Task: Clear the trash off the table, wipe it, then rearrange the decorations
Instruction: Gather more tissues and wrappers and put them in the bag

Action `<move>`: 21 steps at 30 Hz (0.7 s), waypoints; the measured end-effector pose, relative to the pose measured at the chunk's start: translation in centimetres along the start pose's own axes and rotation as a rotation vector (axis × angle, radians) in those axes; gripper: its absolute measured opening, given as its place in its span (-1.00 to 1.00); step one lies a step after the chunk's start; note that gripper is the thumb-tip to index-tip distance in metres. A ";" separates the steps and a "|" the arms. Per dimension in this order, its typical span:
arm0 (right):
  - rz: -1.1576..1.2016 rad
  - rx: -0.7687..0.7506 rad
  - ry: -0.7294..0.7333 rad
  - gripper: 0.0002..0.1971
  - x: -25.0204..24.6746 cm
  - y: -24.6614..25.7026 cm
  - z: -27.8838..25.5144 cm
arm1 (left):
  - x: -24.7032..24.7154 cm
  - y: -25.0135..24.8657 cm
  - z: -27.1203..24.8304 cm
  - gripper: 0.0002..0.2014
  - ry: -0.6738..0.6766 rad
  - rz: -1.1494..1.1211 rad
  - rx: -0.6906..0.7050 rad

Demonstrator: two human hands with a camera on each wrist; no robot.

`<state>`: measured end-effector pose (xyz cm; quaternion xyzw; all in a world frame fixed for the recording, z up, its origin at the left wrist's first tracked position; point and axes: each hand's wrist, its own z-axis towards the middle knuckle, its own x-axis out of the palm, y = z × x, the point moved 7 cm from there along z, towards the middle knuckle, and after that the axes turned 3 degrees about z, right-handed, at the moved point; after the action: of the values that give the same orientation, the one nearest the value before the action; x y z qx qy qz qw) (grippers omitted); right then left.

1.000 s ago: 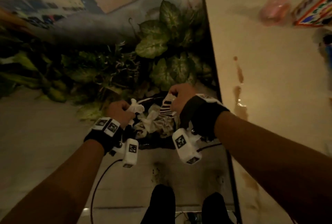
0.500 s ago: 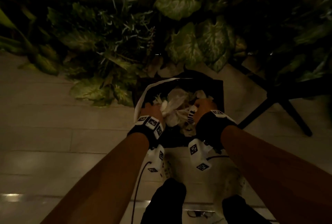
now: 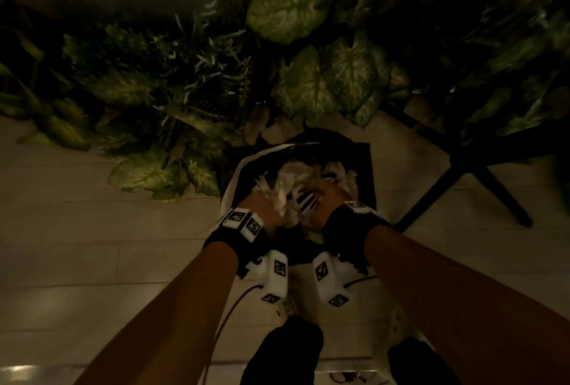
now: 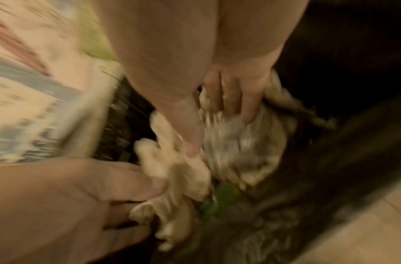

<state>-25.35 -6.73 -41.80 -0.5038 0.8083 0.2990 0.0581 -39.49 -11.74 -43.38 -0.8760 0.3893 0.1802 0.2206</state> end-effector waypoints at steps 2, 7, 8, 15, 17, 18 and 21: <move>0.051 -0.016 -0.046 -0.43 -2.0 0.7 -2.2 | -1.7 0.4 -1.6 -0.39 -0.052 -0.116 -0.055; 0.190 -0.073 -0.065 -0.76 -5.7 3.1 -9.3 | -8.0 -2.6 -8.0 -0.30 -0.225 -0.276 -0.045; 0.206 -0.095 -0.057 -0.86 -6.1 3.5 -11.0 | -9.2 -3.6 -9.4 -0.40 -0.255 -0.252 -0.013; 0.310 -0.277 -0.073 -0.92 -10.8 3.8 -24.1 | -16.7 -15.5 -20.7 -0.76 -0.384 -0.353 0.335; 0.316 -0.309 -0.114 -0.90 -13.4 2.2 -27.8 | -17.4 -18.9 -23.3 -0.75 -0.384 -0.387 0.404; 0.322 -0.308 -0.129 -0.89 -14.6 1.0 -29.5 | -17.3 -20.6 -24.4 -0.78 -0.376 -0.381 0.435; 0.327 -0.321 -0.166 -0.91 -18.2 -3.0 -33.9 | -16.2 -26.1 -27.2 -0.92 -0.369 -0.313 0.524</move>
<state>-6.92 -11.88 -8.32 -0.3427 0.8137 0.4695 -0.0057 -25.97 -0.65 -6.23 -0.7913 0.2369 0.1934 0.5294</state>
